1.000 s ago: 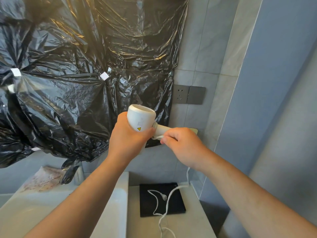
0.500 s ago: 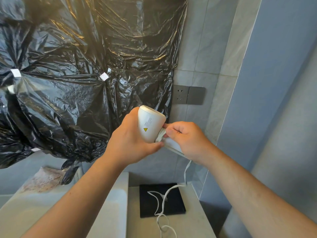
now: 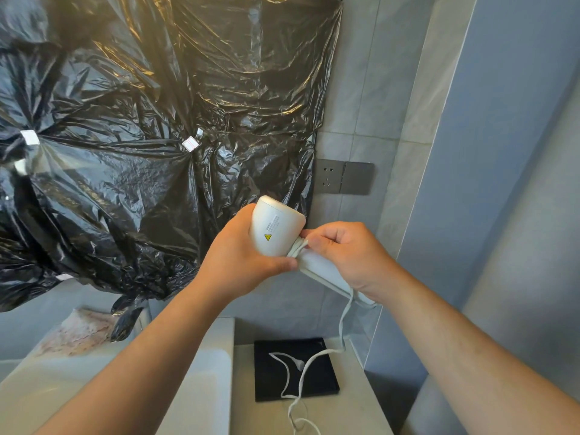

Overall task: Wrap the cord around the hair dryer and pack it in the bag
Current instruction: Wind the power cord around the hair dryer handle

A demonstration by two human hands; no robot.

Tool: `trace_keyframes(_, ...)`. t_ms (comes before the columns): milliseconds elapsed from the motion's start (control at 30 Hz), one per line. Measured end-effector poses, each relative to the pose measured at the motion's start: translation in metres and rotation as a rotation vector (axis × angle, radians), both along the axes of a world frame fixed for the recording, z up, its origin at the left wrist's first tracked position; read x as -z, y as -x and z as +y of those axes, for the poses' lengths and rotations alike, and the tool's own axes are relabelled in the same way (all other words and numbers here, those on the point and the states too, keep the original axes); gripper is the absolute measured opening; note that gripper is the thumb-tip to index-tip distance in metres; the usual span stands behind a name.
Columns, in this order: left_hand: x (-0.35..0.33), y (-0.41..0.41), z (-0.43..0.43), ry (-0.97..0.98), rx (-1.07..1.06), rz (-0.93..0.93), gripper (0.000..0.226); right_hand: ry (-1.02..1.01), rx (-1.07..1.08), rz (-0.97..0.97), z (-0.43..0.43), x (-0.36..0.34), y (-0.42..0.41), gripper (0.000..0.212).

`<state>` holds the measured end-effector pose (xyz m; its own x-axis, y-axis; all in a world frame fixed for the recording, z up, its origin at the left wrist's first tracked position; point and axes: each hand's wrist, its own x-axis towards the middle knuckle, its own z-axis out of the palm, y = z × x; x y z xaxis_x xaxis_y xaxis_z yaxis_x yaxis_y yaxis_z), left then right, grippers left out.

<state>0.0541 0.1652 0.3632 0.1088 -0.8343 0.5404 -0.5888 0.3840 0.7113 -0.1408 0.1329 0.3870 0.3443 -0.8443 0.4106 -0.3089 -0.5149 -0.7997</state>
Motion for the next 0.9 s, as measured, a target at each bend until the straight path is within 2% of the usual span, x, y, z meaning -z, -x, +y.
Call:
trace_keyframes(133,0.000,-0.005,-0.002,-0.041,0.016,0.019,0.082,0.036,0.069,0.030,-0.001,0.001,0.000,0.023)
trace_keyframes(300,-0.015,-0.006,0.010,0.023,-0.097,-0.148,0.080,0.145,0.096,0.149,-0.002,-0.009,-0.001,0.018)
trace_keyframes(467,-0.026,-0.011,0.016,0.070,-0.071,-0.206,0.084,0.053,0.036,0.199,-0.006,-0.023,0.003,0.015)
trace_keyframes(600,-0.030,-0.016,0.015,0.061,0.012,-0.119,0.085,-0.026,-0.083,0.139,-0.006,-0.032,0.003,0.011)
trace_keyframes(767,-0.031,-0.021,0.012,0.073,0.145,0.078,0.083,-0.297,-0.254,-0.125,-0.010,-0.027,0.004,0.024)
trace_keyframes(900,-0.032,-0.022,0.011,0.075,0.226,0.184,0.077,-0.453,-0.351,-0.180,-0.011,-0.023,0.006,0.021)
